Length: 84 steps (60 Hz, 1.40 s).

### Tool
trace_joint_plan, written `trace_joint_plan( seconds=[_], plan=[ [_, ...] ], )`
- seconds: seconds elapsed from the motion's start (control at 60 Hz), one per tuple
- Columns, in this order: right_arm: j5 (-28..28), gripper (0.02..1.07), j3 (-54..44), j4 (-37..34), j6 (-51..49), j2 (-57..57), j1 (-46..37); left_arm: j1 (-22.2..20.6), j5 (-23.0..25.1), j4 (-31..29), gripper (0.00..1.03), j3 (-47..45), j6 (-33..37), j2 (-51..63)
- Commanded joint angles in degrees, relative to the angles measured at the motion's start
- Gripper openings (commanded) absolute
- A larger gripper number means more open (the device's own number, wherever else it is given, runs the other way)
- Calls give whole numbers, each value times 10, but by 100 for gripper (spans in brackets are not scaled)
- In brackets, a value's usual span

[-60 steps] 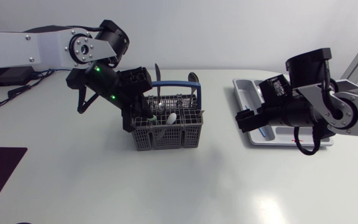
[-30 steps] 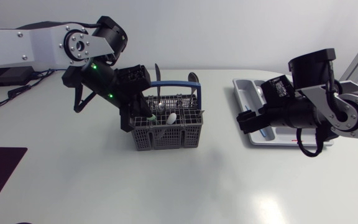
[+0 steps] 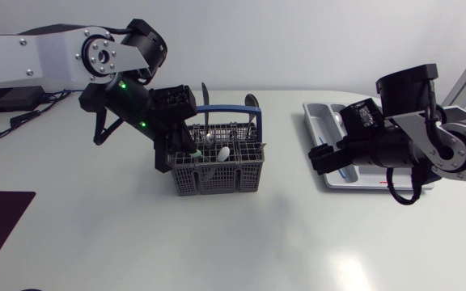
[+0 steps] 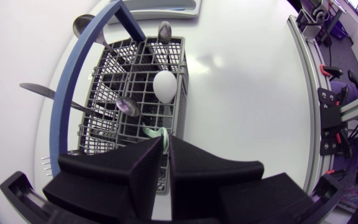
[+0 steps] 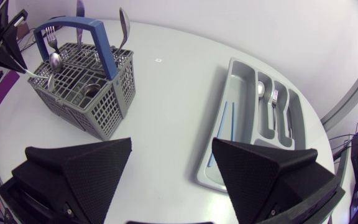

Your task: Unload the cutlery basket into the drawer organizer.

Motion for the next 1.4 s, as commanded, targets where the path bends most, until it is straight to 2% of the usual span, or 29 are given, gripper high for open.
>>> trace_joint_plan(
  seconds=[0.0, 0.167, 0.433, 0.483, 0.533, 0.6, 0.65, 0.7, 0.717, 0.883, 1.383],
  plan=[
    [4, 95, -18, -7, -5, -9, 3, -5, -3, -21, 21, 21, 14, -17],
    [4, 95, -20, -10, -5, -17, 3, -11, -16, -48, 20, 47, 33, -23],
    [3, 95, -25, -15, -6, -28, 4, -41, -63, -121, 20, 114, 91, -8],
    [3, 95, -27, -15, -6, -29, 4, -42, -75, -121, 21, 102, 111, -9],
    [2, 95, -30, -15, -8, -30, 4, -50, -126, -116, 23, 70, 154, -13],
    [2, 96, -33, -13, -9, -30, 3, -53, -135, -109, 29, 49, 190, -18],
    [2, 96, -34, -11, -10, -30, 4, -59, -159, -92, 30, 26, 219, -24],
    [1, 96, -35, -10, -11, -29, 3, -64, -162, -87, 36, 19, 233, -27],
    [1, 96, -36, -9, -12, -29, 3, -68, -167, -80, 40, 17, 244, -27],
    [-2, 96, -40, -6, -15, -29, 1, -86, -191, -61, 56, 39, 274, -14],
    [-19, 97, -43, 10, -35, -10, -27, -103, -248, -62, 57, 113, 337, 67]
  ],
)
